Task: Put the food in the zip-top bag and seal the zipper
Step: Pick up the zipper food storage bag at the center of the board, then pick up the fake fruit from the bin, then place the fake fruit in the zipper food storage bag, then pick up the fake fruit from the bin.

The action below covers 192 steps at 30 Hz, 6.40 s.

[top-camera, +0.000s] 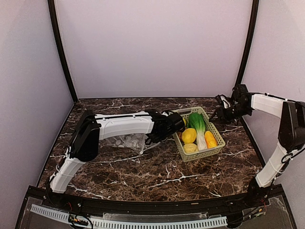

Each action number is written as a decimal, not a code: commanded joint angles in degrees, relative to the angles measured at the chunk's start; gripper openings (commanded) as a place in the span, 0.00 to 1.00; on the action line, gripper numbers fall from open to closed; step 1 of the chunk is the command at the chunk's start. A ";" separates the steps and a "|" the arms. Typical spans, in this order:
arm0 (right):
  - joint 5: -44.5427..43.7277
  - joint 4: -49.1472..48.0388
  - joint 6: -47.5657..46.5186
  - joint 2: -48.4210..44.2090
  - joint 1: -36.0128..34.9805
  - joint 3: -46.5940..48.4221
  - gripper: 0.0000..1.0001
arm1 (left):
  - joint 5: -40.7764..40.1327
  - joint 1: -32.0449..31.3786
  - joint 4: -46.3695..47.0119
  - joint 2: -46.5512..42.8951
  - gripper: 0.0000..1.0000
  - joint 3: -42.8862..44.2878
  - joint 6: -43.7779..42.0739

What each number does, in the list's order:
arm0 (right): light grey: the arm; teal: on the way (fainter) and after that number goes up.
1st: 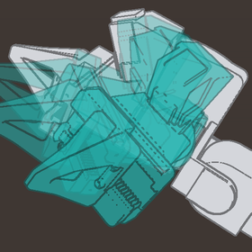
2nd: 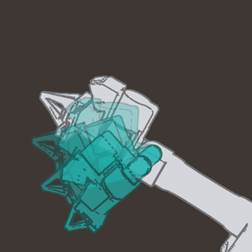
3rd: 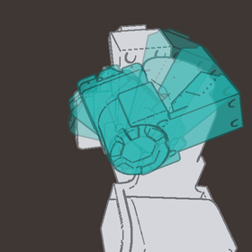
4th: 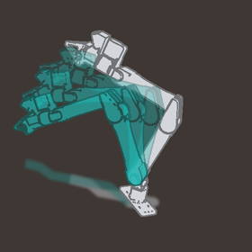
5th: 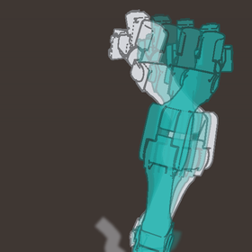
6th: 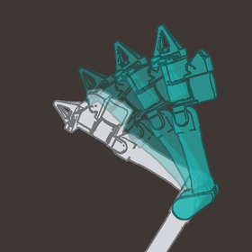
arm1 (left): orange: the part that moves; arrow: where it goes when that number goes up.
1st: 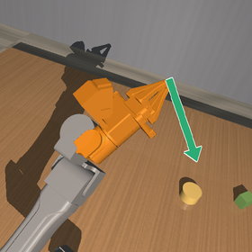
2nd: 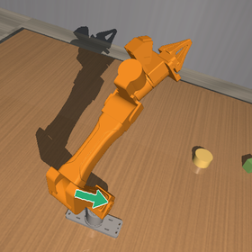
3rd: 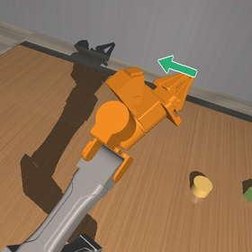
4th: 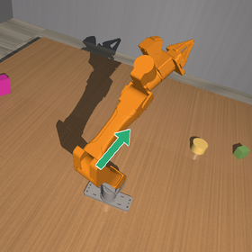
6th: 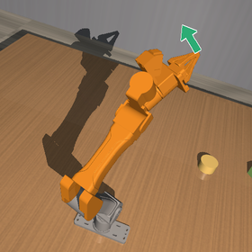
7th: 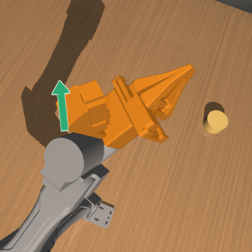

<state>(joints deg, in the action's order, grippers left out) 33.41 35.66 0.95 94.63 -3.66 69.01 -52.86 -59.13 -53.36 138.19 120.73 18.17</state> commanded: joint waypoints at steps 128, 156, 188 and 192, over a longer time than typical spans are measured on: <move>-12.84 8.42 -15.00 11.17 -44.30 32.21 0.97 | 42.58 9.06 46.16 -60.06 0.01 -57.60 14.07; -9.10 14.16 -26.56 1.59 -22.43 13.83 0.71 | 37.61 11.76 35.48 -62.77 0.01 -58.35 1.74; -4.28 14.02 -28.82 8.91 -24.90 2.21 0.75 | 38.54 11.76 37.87 -61.46 0.01 -61.16 2.61; -4.41 13.69 -28.48 9.98 -24.90 2.00 0.77 | 38.52 11.76 37.40 -61.58 0.01 -61.16 2.66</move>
<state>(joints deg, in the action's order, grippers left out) 28.67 49.63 -28.05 103.26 -27.92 71.88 -14.94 -47.72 -15.92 76.82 60.55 20.34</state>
